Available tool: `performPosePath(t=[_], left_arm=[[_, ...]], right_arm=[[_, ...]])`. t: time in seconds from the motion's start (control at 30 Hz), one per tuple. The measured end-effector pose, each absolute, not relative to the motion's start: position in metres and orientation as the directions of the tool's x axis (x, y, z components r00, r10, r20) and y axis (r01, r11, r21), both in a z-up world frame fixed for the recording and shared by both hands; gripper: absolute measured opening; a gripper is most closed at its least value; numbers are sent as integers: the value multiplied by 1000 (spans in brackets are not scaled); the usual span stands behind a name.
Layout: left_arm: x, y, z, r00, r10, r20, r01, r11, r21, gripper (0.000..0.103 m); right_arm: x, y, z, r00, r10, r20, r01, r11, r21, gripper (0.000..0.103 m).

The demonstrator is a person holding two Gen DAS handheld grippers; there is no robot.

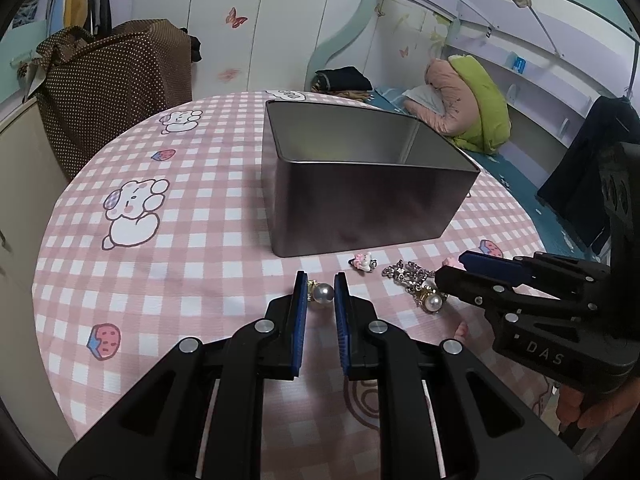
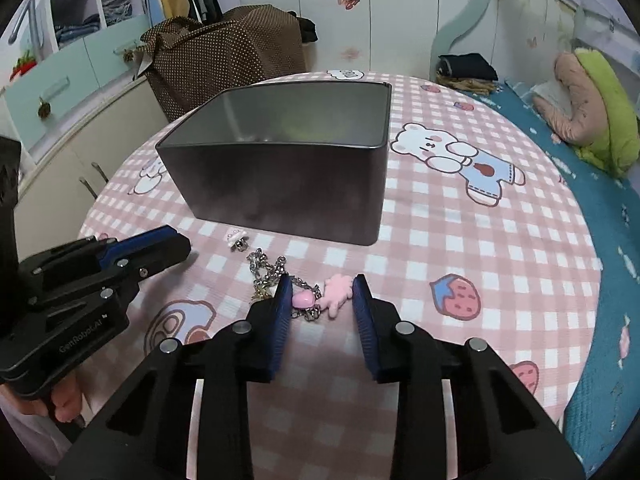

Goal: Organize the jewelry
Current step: 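Grasp the pearl earring with the left gripper while the right grasps the pink charm chain, then lower both held pieces into the tin and open the right gripper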

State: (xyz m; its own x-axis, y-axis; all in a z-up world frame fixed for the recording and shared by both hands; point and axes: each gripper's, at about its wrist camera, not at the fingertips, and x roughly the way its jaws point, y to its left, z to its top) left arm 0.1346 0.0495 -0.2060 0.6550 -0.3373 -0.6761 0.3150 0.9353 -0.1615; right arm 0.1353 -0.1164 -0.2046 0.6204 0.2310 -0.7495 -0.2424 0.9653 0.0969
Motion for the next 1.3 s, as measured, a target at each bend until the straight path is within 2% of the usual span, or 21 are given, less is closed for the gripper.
performPosePath(t=[0.2, 0.83, 1.3], left_arm=[[133, 50, -204, 662, -341, -668, 315, 935, -166, 14], [131, 53, -193, 679, -350, -645, 306, 934, -184, 14], [129, 49, -152, 740, -364, -565, 338, 928, -155, 14]], right_arm=[[135, -122, -201, 626, 239, -743, -224, 967, 122, 27], [131, -145, -177, 675, 206, -708, -172, 978, 121, 26], [136, -139, -143, 739, 225, -635, -201, 973, 110, 26]])
